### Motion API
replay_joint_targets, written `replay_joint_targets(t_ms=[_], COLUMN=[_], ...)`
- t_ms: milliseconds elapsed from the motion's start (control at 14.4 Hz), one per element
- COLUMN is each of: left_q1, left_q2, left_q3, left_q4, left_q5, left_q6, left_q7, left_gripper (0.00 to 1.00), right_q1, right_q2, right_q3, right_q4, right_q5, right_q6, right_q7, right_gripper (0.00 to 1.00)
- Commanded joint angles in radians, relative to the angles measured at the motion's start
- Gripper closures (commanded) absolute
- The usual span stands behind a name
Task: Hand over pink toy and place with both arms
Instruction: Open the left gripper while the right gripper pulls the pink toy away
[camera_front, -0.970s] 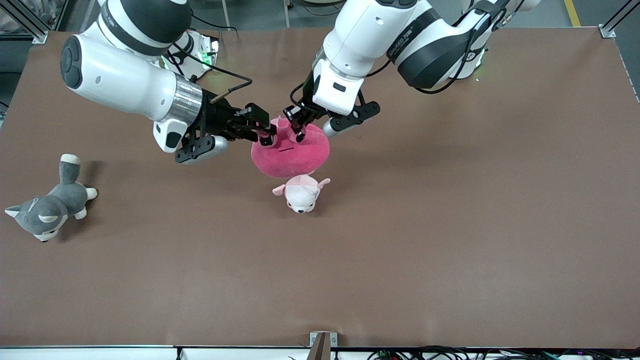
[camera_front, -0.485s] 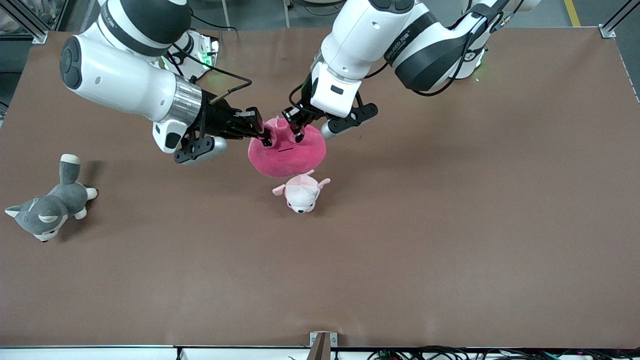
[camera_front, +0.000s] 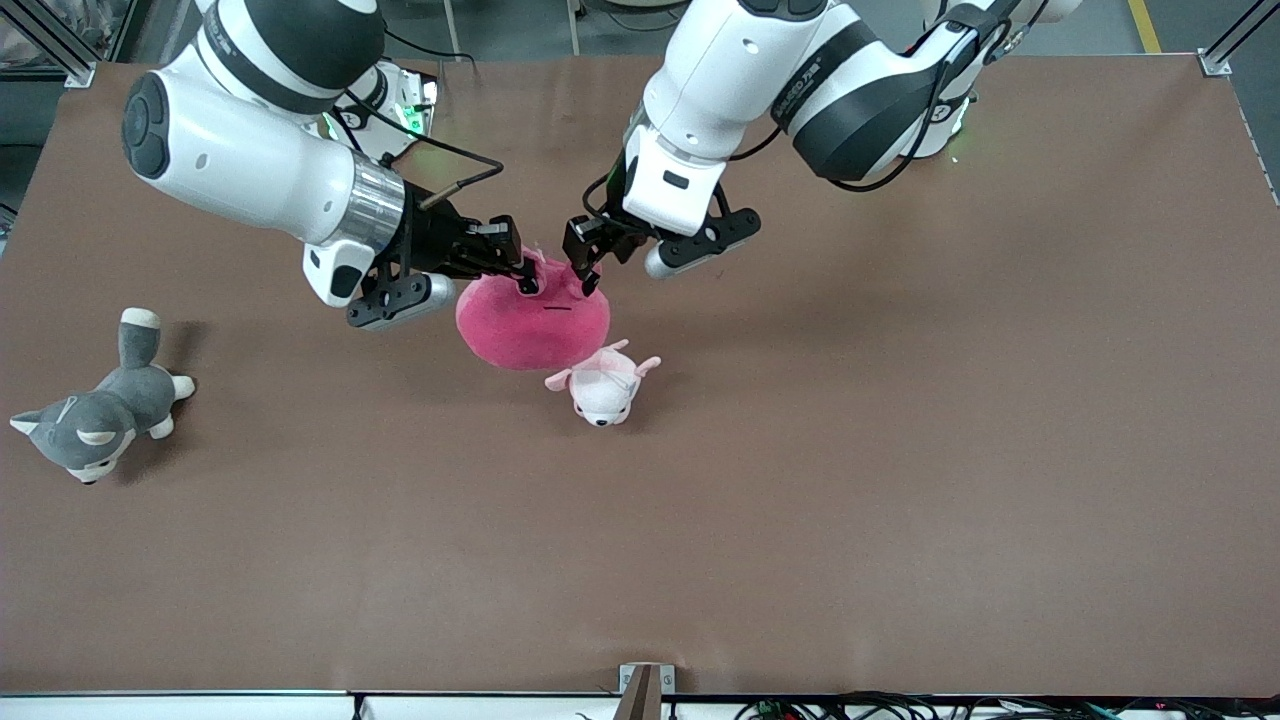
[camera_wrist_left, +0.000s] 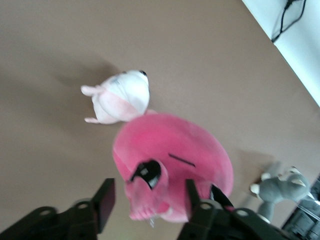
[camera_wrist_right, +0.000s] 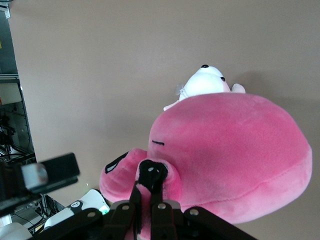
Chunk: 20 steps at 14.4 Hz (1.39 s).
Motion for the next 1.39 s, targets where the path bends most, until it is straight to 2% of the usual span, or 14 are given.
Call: replay_joint_targets(t_ms=[0, 139, 277, 485, 693, 1109, 1317], left_q1=[0.017, 0.052, 0.109, 0.219, 0.356, 0.555, 0.667], left_q2=[-0.010, -0.024, -0.042, -0.062, -0.068, -0.104, -0.122], left_q3=[0.006, 0.006, 0.006, 0.005, 0.000, 0.000, 0.000], left_q4=[0.016, 0.013, 0.013, 0.013, 0.013, 0.013, 0.013], left_q5=[0.108, 0.182, 0.191, 0.192, 0.185, 0.187, 0.176], left_q6=[-0.094, -0.181, -0.246, -0.283, -0.303, -0.432, -0.487], left_q7=[0.021, 0.096, 0.168, 0.303, 0.526, 0.933, 1.180], left_gripper=[0.00, 0.00, 0.00, 0.00, 0.00, 0.00, 0.00], right_q1=[-0.037, -0.087, -0.142, -0.224, -0.306, -0.459, -0.524], right_q2=[-0.009, -0.009, -0.009, -0.001, 0.032, 0.140, 0.224], right_q3=[-0.009, -0.007, -0.009, -0.009, -0.007, -0.007, -0.006], right_q4=[0.007, 0.017, 0.022, 0.022, 0.021, 0.027, 0.074], right_q5=[-0.007, -0.007, -0.007, -0.012, -0.010, 0.002, 0.007], right_q6=[-0.017, -0.017, -0.017, -0.017, -0.041, -0.114, -0.231], right_q7=[0.004, 0.002, 0.001, 0.001, -0.012, -0.315, -0.478], right_gripper=[1.00, 1.00, 1.00, 1.00, 1.00, 1.00, 0.99])
